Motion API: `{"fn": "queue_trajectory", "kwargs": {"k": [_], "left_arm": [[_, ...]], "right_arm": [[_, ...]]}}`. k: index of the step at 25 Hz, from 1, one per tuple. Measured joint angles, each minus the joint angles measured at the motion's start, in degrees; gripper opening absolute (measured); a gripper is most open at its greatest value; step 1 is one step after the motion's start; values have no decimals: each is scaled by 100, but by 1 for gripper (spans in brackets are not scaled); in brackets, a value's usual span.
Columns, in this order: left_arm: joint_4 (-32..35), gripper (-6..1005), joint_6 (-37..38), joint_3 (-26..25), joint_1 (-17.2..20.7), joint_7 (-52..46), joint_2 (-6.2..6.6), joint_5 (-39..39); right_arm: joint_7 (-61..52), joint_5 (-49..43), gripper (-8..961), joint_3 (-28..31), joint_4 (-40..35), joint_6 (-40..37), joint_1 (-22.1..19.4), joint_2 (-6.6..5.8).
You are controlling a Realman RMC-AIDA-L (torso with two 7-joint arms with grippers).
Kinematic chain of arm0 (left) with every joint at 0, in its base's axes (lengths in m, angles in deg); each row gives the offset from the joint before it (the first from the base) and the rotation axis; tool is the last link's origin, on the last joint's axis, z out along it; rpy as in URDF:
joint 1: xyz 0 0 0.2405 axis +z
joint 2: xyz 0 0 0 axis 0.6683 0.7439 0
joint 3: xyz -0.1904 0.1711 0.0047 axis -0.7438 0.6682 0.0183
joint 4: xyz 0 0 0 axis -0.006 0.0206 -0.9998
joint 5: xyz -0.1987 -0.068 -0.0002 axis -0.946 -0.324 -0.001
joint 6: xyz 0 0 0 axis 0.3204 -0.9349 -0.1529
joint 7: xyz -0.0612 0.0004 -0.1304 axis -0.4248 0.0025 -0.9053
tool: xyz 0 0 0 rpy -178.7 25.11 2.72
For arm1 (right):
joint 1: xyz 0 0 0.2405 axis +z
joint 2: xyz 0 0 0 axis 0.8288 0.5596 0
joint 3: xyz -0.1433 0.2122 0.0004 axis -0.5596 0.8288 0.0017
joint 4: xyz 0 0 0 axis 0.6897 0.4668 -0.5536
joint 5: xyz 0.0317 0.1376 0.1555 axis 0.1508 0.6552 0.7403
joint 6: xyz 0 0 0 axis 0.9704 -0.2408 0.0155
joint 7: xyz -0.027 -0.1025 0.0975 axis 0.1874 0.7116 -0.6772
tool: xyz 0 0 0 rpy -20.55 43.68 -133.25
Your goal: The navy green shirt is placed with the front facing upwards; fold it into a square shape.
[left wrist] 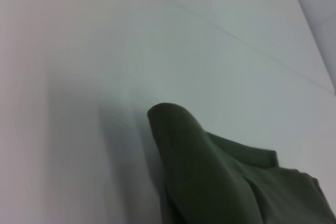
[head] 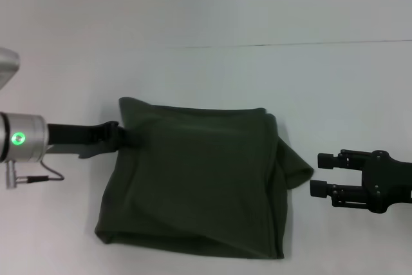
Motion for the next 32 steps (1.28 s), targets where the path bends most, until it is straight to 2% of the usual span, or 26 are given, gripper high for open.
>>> {"fn": "queue_trajectory", "kwargs": {"k": [6, 14, 16, 17, 22, 25, 28, 30, 32], "left_arm": [[4, 83, 350, -163, 127, 53, 20, 20], [322, 111, 382, -202, 350, 535, -41, -130], [377, 186, 389, -214, 398, 672, -61, -191], [583, 224, 441, -240, 537, 996, -116, -356], [1255, 423, 850, -244, 804, 1719, -210, -585], [1655, 551, 1465, -232, 965, 2665, -305, -721], [1894, 688, 2325, -216, 1117, 3884, -437, -919], [2026, 779, 2699, -193, 1249, 4671, -538, -1023], [2061, 805, 2835, -162, 1357, 5225, -584, -1058]], "right_arm": [[16, 0, 749, 2, 0, 19, 27, 4], [40, 0, 749, -14, 0, 38, 51, 27], [67, 0, 749, -18, 0, 41, 58, 38], [86, 0, 749, -17, 0, 41, 61, 43], [278, 44, 748, -1, 32, 41, 92, 60], [503, 69, 749, 7, 35, 26, 118, 124], [868, 73, 749, 16, 23, -7, 142, 258], [980, 76, 749, 19, 52, -9, 142, 281], [1205, 80, 749, 22, 156, -19, 126, 302]]}}
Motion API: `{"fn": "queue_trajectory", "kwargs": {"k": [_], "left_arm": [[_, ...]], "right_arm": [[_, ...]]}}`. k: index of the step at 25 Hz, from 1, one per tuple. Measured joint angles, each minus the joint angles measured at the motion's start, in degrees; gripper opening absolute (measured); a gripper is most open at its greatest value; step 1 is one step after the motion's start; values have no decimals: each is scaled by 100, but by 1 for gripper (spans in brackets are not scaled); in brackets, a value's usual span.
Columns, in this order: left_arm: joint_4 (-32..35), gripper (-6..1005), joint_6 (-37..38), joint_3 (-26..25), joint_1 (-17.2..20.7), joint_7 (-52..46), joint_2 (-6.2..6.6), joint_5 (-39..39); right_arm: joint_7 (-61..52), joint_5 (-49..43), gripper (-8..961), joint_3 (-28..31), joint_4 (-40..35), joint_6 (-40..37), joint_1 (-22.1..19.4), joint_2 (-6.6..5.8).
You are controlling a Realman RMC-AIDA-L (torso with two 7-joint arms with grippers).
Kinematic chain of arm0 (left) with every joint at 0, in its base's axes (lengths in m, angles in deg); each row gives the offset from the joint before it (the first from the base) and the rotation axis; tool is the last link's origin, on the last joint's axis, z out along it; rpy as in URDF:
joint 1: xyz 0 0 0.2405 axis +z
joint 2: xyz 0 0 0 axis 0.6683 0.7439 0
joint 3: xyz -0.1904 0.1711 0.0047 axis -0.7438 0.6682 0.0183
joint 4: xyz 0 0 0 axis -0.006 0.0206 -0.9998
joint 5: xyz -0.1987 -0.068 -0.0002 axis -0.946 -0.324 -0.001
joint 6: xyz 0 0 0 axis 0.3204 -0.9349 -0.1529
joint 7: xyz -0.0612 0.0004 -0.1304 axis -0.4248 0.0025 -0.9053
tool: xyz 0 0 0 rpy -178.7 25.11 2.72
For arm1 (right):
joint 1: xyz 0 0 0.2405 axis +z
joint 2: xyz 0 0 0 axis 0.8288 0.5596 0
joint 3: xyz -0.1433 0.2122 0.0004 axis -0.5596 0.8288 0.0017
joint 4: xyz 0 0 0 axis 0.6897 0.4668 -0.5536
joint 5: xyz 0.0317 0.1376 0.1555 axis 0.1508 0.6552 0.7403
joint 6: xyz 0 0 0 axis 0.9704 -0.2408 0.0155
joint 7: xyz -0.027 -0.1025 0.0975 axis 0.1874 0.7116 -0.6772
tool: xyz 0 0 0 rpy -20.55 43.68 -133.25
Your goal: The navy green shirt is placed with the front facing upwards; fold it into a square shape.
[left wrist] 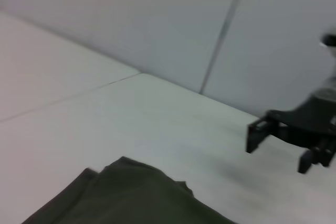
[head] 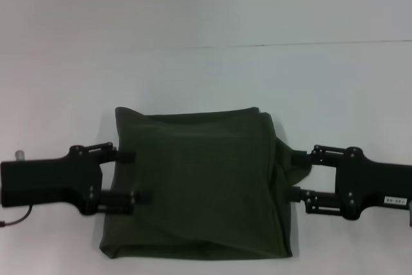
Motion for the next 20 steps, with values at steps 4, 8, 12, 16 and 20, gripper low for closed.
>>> {"fn": "queue_trajectory", "kwargs": {"k": [4, 8, 12, 16, 20], "left_arm": [[-17, 856, 53, 13, 305, 962, -21, -62], [-112, 907, 9, -197, 582, 1490, -35, -120], [-378, 920, -14, -445, 728, 1880, -30, -76], [-517, 920, -179, -467, 870, 2168, -44, -28], [-621, 920, -290, -462, 844, 2196, -43, 201]], "right_arm": [[552, 3, 749, 8, 229, -71, -138, 3], [1177, 5, 748, 55, 449, -103, -444, 4], [1660, 11, 748, 117, 640, -94, -766, 4], [1983, 18, 748, 237, 730, -62, -970, 4], [2017, 2, 748, 321, 771, 45, -1003, 4]]}}
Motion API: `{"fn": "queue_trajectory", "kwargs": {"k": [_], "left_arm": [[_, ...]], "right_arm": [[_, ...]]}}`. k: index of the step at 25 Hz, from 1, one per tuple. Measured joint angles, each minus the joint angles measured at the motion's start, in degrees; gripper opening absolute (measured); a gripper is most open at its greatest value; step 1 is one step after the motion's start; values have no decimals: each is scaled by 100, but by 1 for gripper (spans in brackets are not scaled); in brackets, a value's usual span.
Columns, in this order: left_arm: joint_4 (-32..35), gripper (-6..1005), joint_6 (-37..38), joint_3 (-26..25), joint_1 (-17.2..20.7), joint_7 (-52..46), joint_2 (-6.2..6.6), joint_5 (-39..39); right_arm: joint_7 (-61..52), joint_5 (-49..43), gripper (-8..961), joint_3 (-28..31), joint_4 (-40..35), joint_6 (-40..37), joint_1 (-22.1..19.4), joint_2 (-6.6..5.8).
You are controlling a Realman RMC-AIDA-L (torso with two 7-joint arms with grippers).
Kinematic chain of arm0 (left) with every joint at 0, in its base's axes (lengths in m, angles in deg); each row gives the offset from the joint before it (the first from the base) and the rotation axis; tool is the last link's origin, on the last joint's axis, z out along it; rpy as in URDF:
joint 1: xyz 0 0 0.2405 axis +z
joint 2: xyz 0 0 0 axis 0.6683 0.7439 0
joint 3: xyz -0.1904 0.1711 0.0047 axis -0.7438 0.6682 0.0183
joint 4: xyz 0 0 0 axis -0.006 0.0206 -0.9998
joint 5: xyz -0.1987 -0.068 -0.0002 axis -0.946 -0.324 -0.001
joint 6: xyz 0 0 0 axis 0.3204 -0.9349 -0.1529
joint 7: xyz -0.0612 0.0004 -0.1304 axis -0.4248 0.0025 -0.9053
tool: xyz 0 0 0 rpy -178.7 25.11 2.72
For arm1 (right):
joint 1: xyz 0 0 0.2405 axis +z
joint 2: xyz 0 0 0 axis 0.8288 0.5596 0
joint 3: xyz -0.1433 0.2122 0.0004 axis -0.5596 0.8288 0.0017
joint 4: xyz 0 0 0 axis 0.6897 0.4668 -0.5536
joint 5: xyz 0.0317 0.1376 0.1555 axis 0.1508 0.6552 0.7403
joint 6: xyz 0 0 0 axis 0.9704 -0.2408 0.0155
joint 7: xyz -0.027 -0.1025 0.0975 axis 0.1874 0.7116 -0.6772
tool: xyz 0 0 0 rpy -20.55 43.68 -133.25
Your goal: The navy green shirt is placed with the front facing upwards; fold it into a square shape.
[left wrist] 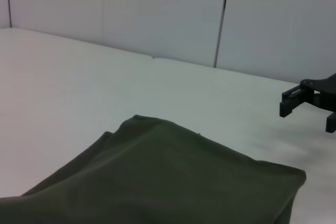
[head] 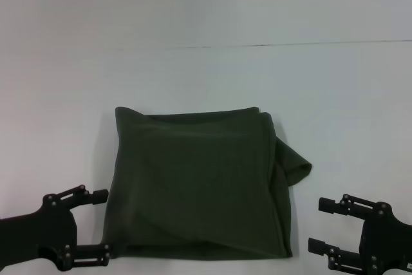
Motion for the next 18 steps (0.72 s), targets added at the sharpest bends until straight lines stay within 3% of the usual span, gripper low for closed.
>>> {"fn": "queue_trajectory", "kwargs": {"k": [18], "left_arm": [[-40, 920, -14, 0, -14, 105, 1, 48]], "right_arm": [[108, -38, 750, -39, 68, 236, 41, 8]]}}
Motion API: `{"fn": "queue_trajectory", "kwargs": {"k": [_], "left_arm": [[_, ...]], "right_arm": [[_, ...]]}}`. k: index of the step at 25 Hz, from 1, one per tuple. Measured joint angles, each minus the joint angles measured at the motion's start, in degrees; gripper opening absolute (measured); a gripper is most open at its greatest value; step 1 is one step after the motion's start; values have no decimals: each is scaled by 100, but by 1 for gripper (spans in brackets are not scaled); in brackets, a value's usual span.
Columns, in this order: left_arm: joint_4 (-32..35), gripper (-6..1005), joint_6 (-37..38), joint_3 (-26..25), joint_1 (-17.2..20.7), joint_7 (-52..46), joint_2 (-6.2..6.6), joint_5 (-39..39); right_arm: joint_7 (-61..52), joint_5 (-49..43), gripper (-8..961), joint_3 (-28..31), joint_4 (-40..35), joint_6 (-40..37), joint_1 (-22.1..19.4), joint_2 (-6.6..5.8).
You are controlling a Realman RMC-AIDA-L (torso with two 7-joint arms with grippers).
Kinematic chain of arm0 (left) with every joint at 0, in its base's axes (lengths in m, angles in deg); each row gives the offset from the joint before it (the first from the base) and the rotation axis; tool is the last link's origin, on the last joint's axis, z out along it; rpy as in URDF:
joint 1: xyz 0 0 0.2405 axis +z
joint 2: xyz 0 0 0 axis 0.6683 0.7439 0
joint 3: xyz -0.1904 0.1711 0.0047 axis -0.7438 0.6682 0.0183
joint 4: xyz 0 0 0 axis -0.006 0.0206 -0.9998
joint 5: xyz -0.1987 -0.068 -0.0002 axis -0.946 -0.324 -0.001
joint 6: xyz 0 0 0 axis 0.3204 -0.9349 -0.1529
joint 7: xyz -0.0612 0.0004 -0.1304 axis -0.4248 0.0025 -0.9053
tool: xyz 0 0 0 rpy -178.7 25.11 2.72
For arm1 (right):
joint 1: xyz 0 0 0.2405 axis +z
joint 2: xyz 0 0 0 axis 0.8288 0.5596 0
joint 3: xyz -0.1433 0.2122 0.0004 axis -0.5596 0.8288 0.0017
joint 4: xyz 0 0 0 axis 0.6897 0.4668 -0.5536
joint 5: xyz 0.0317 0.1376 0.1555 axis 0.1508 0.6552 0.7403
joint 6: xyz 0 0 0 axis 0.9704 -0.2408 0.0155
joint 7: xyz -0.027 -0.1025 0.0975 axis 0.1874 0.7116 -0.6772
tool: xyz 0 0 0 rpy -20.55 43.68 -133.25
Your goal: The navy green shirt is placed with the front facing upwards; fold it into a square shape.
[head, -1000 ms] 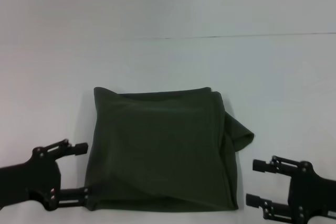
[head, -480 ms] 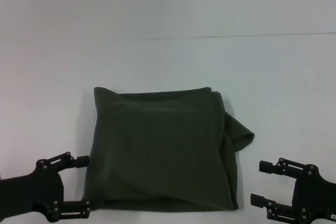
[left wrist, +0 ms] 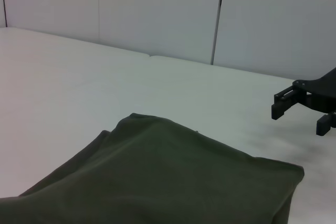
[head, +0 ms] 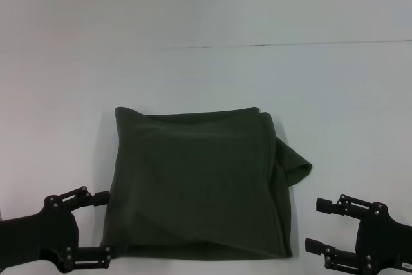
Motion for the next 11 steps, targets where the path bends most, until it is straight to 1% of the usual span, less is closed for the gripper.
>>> {"fn": "queue_trajectory", "kwargs": {"k": [11], "left_arm": [[-22, 920, -7, -16, -21, -8, 4, 0]], "right_arm": [[14, -1, 750, 6, 66, -35, -4, 0]]}}
